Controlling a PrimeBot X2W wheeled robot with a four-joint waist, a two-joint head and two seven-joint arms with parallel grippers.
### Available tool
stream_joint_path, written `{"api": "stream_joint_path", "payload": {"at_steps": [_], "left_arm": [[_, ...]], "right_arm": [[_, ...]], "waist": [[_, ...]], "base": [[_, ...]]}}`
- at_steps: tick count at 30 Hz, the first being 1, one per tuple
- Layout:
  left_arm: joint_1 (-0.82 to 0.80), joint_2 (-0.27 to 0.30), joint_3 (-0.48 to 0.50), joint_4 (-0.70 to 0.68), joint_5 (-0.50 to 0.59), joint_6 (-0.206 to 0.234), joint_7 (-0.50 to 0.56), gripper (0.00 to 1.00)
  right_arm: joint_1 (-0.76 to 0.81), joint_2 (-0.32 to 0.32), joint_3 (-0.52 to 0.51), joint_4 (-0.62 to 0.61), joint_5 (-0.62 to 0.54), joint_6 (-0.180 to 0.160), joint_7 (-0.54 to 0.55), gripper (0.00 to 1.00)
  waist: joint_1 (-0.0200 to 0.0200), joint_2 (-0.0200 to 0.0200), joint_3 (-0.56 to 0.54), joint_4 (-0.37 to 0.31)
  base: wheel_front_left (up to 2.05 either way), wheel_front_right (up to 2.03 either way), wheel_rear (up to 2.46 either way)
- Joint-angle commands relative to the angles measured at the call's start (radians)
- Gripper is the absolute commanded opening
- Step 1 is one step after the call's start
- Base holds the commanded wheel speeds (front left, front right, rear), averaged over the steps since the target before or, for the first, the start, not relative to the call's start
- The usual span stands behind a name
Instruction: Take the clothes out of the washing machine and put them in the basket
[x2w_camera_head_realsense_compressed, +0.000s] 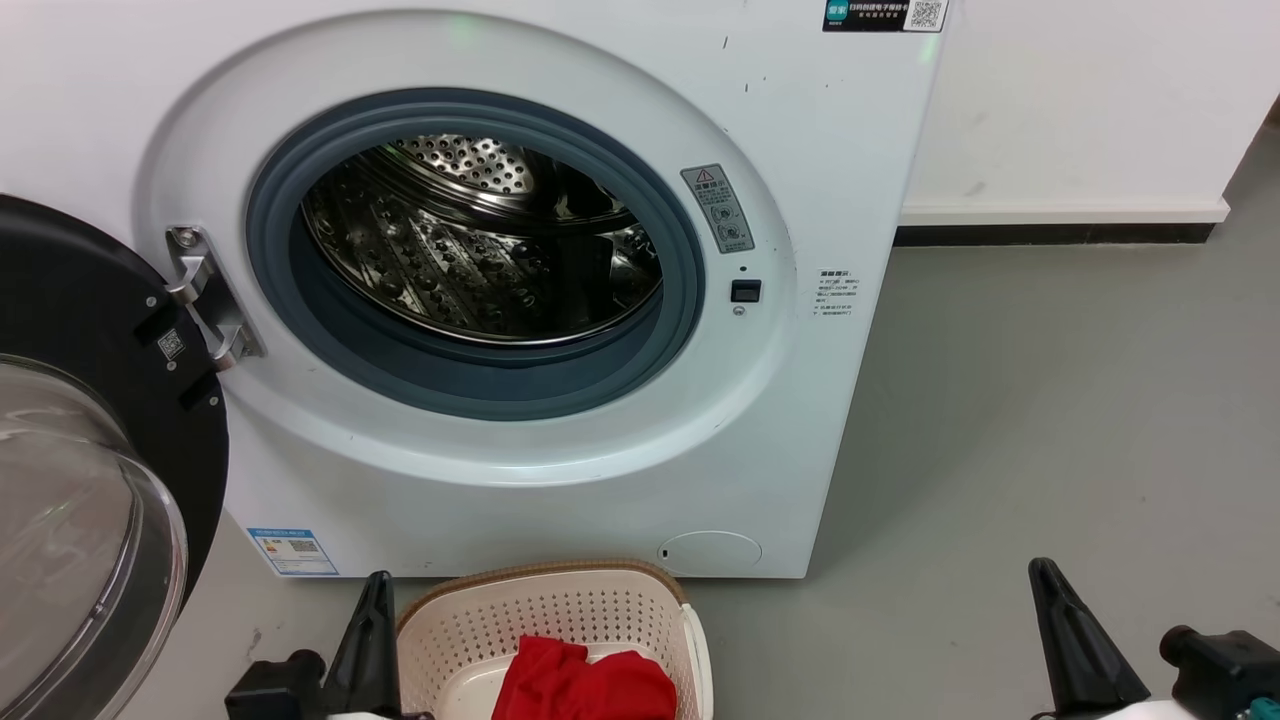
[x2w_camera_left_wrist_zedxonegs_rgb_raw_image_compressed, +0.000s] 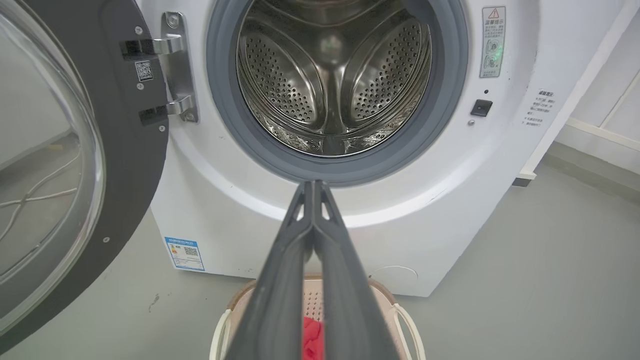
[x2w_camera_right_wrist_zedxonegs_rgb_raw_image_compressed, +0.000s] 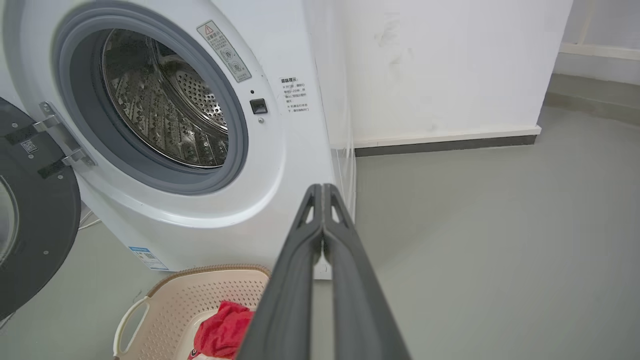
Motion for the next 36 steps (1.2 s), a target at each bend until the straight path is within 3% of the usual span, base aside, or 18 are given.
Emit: {"api": "stream_joint_path", "payload": {"at_steps": [1,14,36], "left_arm": [[-0.027,0.001,0.009,-0.009,-0.045,-0.007,0.009,0.00],[-0.075,-0.003,0.039,0.034,-0.306,-0.042,0.062,0.00],[-0.133,-0.012,0.081,0.080,-0.636,-0.087,0.132,0.00]], "right_arm": [[-0.026,-0.009,0.001,-0.002,0.050,0.000,-0.002,0.00],[-0.093,-0.025,0.004,0.080,0.329,0.000,0.001,0.00],[-0.171,-0.037,-0.003,0.177,0.675,0.000,0.012,0.00]], "waist": [[0.0000,0.0000,0.000,0.000],[0.0000,0.0000,0.005,-0.002],[0.0000,0.0000,0.014,-0.005]], "base": [[0.00,0.00,0.00],[0.00,0.00,0.00],[0.00,0.00,0.00]]}}
